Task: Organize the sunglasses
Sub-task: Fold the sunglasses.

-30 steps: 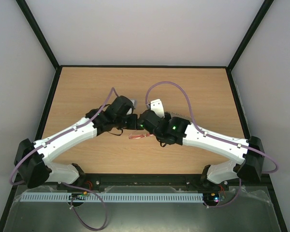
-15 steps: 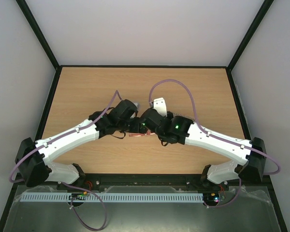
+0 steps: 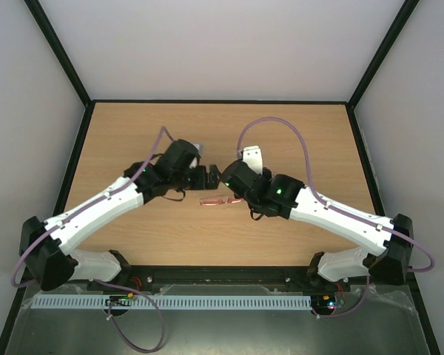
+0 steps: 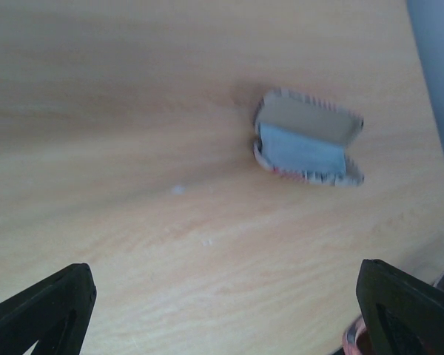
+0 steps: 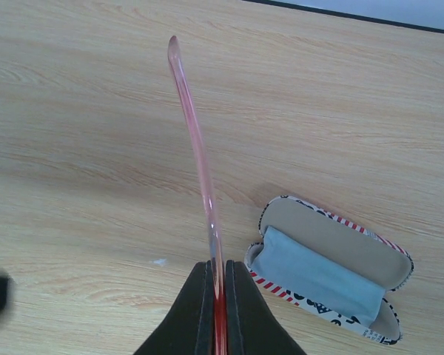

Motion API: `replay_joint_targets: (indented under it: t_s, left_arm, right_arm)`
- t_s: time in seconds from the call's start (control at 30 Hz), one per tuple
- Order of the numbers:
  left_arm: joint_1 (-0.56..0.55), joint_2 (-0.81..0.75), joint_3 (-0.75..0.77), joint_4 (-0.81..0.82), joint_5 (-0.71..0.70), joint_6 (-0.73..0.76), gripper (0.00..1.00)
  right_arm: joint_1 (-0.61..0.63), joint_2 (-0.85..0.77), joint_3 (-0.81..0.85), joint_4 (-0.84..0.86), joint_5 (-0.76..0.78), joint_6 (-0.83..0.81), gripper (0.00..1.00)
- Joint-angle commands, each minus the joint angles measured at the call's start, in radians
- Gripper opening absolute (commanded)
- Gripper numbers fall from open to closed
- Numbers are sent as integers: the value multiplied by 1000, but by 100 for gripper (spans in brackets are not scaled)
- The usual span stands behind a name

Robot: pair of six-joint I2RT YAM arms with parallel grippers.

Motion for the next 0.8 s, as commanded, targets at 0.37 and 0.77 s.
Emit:
replay_joint_targets:
  t_s: [0.37,0.77]
  left_arm:
    - [228,-534,-273,429,258,-144,99]
    - [137,-421,-392,777,181,-253,99]
  right_arm:
    - [-342,-118,-27,100,-552,106,1]
    - [-519,-142,-378,596,-1013,592,1]
